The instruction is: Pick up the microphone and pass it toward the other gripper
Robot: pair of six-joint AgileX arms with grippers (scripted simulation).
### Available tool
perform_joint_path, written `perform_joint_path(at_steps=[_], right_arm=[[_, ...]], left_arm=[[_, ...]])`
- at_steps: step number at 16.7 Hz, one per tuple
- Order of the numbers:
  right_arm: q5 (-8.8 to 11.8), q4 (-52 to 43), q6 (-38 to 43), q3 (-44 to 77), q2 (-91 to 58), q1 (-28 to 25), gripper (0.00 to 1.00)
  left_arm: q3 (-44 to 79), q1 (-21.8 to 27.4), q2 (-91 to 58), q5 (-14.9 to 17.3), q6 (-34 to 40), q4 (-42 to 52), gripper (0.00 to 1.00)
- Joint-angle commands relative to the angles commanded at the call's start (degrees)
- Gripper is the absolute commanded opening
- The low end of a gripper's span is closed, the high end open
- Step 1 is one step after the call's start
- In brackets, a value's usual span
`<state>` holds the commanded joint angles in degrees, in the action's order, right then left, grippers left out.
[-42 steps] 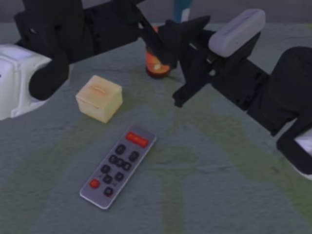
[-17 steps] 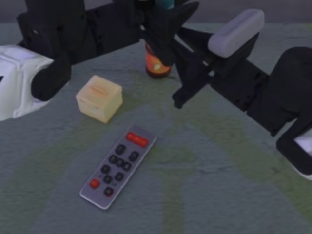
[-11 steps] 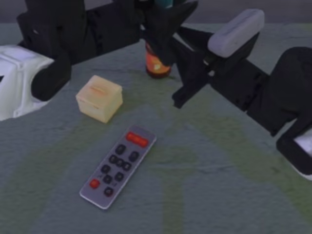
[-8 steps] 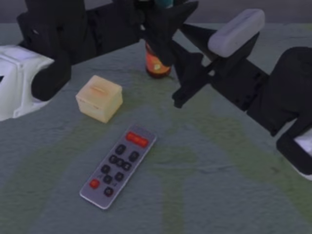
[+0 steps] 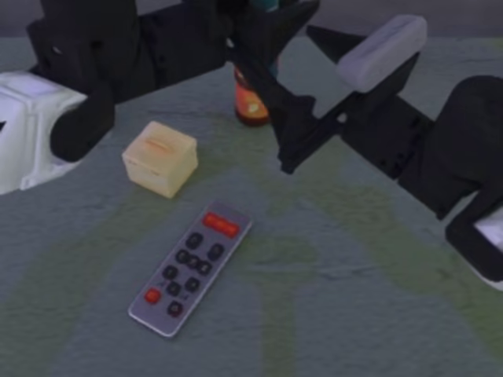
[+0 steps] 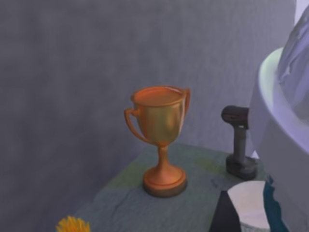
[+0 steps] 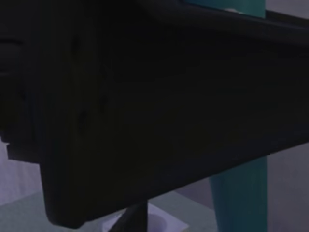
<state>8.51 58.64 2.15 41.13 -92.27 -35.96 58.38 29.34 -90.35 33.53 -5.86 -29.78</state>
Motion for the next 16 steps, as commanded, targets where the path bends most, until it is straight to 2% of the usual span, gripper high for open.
perform_joint_path(at_steps=[7, 13, 16], right_arm=[[0.03, 0.01, -0.09, -1.12, 0.71, 0.23, 1.00], [2.00, 0.60, 0.16, -12.92, 11.59, 1.76, 1.00], [2.59, 0.98, 0.21, -15.43, 14.13, 2.02, 1.00]], left_arm=[[-0.07, -0.60, 0.49, 0.42, -0.19, 0.08, 0.00], [-3.22, -7.59, 3.82, 6.44, -0.44, 0.55, 0.00], [-3.99, -9.30, 4.62, 7.87, -0.51, 0.67, 0.00]])
